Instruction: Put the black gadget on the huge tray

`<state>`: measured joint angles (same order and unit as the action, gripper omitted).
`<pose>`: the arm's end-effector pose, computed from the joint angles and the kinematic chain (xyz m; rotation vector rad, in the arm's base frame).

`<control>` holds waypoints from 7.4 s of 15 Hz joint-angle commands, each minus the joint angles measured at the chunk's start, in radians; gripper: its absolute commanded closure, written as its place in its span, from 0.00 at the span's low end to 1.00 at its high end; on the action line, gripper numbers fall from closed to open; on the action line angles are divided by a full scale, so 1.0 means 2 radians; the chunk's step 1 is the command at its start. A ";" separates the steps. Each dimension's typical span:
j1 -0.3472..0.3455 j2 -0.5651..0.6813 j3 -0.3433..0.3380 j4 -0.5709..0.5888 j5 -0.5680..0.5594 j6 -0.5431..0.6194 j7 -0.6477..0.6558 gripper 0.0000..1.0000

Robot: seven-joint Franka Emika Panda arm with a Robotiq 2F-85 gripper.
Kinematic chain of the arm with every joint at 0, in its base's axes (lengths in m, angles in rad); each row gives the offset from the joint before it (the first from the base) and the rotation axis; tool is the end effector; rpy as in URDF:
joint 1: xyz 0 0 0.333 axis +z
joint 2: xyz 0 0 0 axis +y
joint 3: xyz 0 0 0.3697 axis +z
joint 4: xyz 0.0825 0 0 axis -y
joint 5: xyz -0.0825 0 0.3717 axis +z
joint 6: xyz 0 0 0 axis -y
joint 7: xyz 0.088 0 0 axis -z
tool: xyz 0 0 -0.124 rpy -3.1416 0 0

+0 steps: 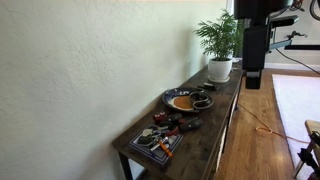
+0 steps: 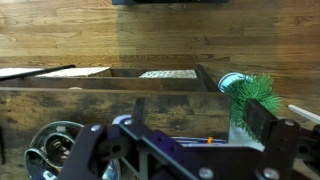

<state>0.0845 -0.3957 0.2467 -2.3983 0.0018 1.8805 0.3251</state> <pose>0.3567 0.1308 0.4867 3.0085 -0.0289 -0.1464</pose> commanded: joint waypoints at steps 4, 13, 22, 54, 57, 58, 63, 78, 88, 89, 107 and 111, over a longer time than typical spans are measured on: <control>-0.010 0.077 -0.033 -0.001 -0.079 0.070 -0.059 0.00; -0.003 0.125 -0.051 0.006 -0.085 0.112 -0.058 0.00; -0.012 0.172 -0.055 0.022 -0.137 0.131 -0.043 0.00; -0.015 0.331 -0.109 0.042 -0.168 0.352 -0.201 0.00; -0.016 0.347 -0.110 0.052 -0.168 0.354 -0.218 0.00; -0.017 0.352 -0.111 0.055 -0.167 0.355 -0.223 0.00; -0.023 0.372 -0.110 0.066 -0.159 0.359 -0.243 0.00; -0.050 0.395 -0.105 0.074 -0.137 0.374 -0.280 0.53; -0.046 0.392 -0.077 0.071 -0.102 0.347 -0.343 0.01; -0.042 0.384 -0.075 0.067 -0.107 0.343 -0.343 0.00; -0.037 0.392 -0.095 0.070 -0.122 0.354 -0.333 0.33; -0.038 0.393 -0.095 0.070 -0.121 0.355 -0.334 0.59</control>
<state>0.0125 0.4009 0.0597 -2.2488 -0.2351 2.5865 -0.3426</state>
